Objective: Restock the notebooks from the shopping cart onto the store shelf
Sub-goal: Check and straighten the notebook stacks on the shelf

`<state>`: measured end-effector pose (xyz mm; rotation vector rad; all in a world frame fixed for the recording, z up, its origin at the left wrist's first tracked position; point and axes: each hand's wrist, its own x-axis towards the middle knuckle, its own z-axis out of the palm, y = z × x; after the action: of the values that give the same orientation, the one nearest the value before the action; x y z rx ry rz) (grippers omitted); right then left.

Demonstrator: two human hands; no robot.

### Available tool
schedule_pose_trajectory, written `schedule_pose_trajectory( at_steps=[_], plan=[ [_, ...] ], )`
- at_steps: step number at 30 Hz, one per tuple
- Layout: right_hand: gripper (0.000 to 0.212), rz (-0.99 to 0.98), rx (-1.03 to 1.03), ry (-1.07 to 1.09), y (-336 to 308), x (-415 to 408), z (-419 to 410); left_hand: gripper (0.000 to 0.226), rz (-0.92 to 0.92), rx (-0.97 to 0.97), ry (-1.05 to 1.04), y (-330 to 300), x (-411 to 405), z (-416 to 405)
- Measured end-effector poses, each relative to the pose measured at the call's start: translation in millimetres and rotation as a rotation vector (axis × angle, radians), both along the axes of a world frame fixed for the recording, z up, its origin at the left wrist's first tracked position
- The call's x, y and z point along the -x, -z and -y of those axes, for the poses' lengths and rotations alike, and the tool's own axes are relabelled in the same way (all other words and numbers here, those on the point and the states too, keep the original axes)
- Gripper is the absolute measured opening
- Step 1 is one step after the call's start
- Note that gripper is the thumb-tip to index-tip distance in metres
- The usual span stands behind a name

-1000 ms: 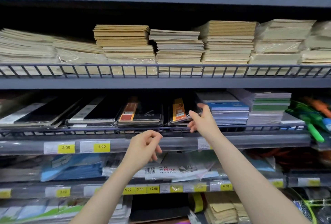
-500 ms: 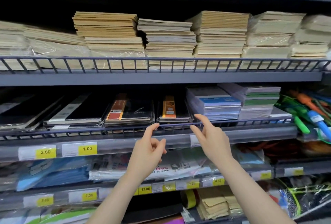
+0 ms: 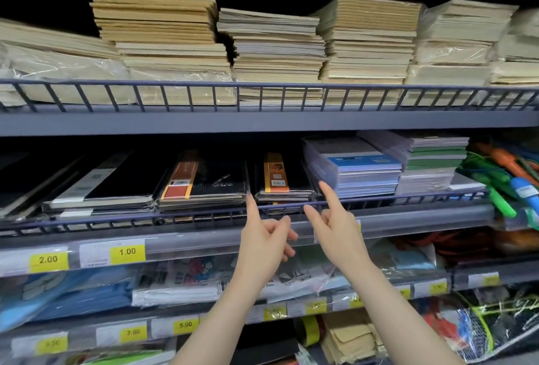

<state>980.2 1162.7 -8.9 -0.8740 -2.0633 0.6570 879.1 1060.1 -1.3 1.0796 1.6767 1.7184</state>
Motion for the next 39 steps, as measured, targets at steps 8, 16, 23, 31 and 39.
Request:
schedule_pose_trajectory(
  at_steps=[8, 16, 23, 31, 39],
  plan=[
    [0.049, -0.055, 0.178, -0.056, 2, 2, -6, 0.074, 0.085, -0.045, -0.042, 0, -6, -15],
    [0.06, 0.108, -0.167, 0.097, 5, -15, 8, 0.083, -0.128, 0.004, -0.087, 17, -10, -8],
    [0.063, 0.333, -0.437, 0.114, 8, 7, 18, 0.078, -0.305, 0.073, -0.13, 21, -1, -9],
    [0.063, 0.212, -0.314, 0.146, 13, 2, 11, 0.083, -0.359, 0.054, -0.126, 23, 3, -5],
    [0.06, 0.233, -0.199, 0.135, 4, -6, 2, 0.075, -0.446, 0.014, -0.111, 25, 6, -5]
  ],
)
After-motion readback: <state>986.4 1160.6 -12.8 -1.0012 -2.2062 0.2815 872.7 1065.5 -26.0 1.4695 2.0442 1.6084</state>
